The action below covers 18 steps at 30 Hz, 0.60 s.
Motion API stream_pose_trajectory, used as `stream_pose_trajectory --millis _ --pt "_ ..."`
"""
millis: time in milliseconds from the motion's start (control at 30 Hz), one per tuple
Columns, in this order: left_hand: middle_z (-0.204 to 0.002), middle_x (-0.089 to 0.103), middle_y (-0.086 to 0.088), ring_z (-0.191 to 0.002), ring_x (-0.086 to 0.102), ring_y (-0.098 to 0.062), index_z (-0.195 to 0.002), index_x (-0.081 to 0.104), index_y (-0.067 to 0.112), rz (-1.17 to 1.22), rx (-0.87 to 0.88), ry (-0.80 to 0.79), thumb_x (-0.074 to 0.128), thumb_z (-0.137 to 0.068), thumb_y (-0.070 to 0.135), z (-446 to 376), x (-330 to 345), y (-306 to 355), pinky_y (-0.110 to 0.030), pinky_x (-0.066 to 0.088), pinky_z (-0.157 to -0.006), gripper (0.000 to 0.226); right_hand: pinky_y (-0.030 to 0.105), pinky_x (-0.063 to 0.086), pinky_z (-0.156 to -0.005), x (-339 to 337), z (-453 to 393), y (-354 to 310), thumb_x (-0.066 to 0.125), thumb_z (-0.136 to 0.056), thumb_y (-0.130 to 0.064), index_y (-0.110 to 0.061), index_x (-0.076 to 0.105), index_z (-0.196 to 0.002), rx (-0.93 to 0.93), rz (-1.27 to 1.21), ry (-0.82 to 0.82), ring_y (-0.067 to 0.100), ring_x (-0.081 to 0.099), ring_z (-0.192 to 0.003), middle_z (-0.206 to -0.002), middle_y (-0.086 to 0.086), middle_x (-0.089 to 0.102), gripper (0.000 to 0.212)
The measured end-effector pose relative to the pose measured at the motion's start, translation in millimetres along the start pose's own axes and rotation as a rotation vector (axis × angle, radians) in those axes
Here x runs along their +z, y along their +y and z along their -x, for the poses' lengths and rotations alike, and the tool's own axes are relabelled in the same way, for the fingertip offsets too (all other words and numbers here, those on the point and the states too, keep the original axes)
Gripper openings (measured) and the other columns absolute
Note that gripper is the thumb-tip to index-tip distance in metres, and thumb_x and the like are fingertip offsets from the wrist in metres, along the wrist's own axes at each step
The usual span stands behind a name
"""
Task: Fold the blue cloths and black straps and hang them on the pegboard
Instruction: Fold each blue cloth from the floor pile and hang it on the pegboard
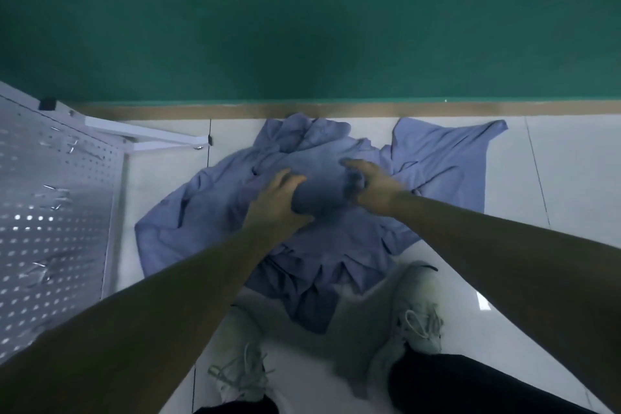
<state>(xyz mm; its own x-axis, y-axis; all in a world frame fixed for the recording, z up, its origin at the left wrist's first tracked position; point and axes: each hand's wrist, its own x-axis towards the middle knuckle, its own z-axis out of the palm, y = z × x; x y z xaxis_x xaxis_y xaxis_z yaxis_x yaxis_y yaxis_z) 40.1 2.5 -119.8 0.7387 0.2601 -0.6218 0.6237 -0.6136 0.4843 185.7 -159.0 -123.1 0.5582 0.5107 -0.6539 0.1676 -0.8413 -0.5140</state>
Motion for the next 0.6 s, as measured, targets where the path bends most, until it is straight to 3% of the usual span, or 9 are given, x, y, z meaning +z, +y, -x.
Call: stream_pose_trajectory --millis 33,100,167,233,300,400,500,567,600 --pt "-0.163 0.023 -0.003 -0.149 0.024 -0.026 -0.153 0.035 0.021 -0.032 0.007 -0.056 0.071 -0.087 0.046 -5 7 -1 -0.040 0.028 -0.119 0.080 0.030 0.043 -0.104 5 -2 3 0.065 -0.089 -0.004 -0.024 0.039 -0.150 -0.039 -0.003 -0.033 0.029 0.046 -0.135 -0.151 0.006 0.043 0.070" --pt "-0.158 0.027 0.005 -0.145 0.026 -0.027 -0.147 0.041 0.031 -0.137 0.031 -0.002 0.066 -0.083 0.058 -9 21 -4 -0.051 0.034 -0.113 0.074 0.023 0.043 -0.092 14 -6 8 0.063 -0.090 -0.005 -0.026 0.042 -0.149 -0.023 -0.056 -0.068 0.025 0.051 -0.129 -0.145 0.006 0.047 0.066" --pt "-0.143 0.044 0.005 -0.132 0.040 -0.030 -0.124 0.063 0.032 -0.106 0.066 0.155 0.061 -0.085 0.052 -8 31 -7 -0.052 0.042 -0.102 0.044 0.024 0.044 -0.093 18 -9 9 0.064 -0.090 -0.008 -0.025 0.046 -0.146 -0.019 -0.099 -0.060 0.025 0.052 -0.128 -0.144 0.007 0.049 0.061" --pt "-0.118 0.061 0.003 -0.111 0.055 -0.029 -0.094 0.075 0.026 0.012 0.118 0.269 0.053 -0.081 0.050 -5 34 -9 -0.049 0.049 -0.089 0.035 0.028 0.046 -0.100 18 -9 11 0.067 -0.089 -0.010 -0.024 0.050 -0.143 -0.012 -0.122 -0.029 0.025 0.053 -0.128 -0.142 0.008 0.052 0.058" --pt "-0.102 0.065 0.001 -0.096 0.059 -0.025 -0.082 0.073 0.019 0.081 0.168 0.306 0.049 -0.082 0.051 -2 30 -9 -0.045 0.049 -0.080 0.040 0.037 0.048 -0.102 15 -4 11 0.070 -0.086 -0.014 -0.028 0.047 -0.144 -0.023 -0.089 -0.023 0.027 0.055 -0.125 -0.141 0.009 0.051 0.064" --pt "-0.088 0.066 -0.001 -0.084 0.059 -0.019 -0.088 0.063 0.014 0.164 0.196 0.296 0.054 -0.098 0.036 12 12 0 -0.039 0.044 -0.072 0.026 0.046 0.040 -0.109 5 11 -3 0.073 -0.082 -0.033 -0.045 0.037 -0.147 -0.116 0.114 0.007 0.027 0.039 -0.132 -0.146 0.003 0.038 0.076" --pt "-0.068 0.052 0.009 -0.065 0.049 -0.011 -0.087 0.047 0.027 0.189 0.289 0.328 0.050 -0.103 0.031 35 -11 18 -0.039 0.039 -0.062 0.017 0.048 0.029 -0.115 -9 34 -30 0.066 -0.084 -0.050 -0.046 0.052 -0.138 -0.269 0.256 0.057 0.023 0.030 -0.140 -0.151 -0.003 0.038 0.056" --pt "-0.068 0.050 0.008 -0.064 0.050 -0.017 -0.089 0.043 0.029 0.236 0.324 0.392 0.050 -0.103 0.028 50 -30 34 -0.044 0.045 -0.064 0.016 0.047 0.041 -0.105 -22 52 -51 0.056 -0.085 -0.053 -0.027 0.070 -0.113 -0.373 0.205 0.083 0.023 0.051 -0.121 -0.124 -0.001 0.061 0.041" --pt "-0.068 0.050 0.008 -0.064 0.051 -0.020 -0.090 0.042 0.029 0.255 0.339 0.435 0.051 -0.103 0.026 58 -40 44 -0.045 0.046 -0.064 0.016 0.042 0.046 -0.096 -31 65 -63 0.055 -0.088 -0.049 -0.021 0.069 -0.099 -0.408 0.164 0.110 0.021 0.057 -0.105 -0.105 -0.003 0.064 0.032"
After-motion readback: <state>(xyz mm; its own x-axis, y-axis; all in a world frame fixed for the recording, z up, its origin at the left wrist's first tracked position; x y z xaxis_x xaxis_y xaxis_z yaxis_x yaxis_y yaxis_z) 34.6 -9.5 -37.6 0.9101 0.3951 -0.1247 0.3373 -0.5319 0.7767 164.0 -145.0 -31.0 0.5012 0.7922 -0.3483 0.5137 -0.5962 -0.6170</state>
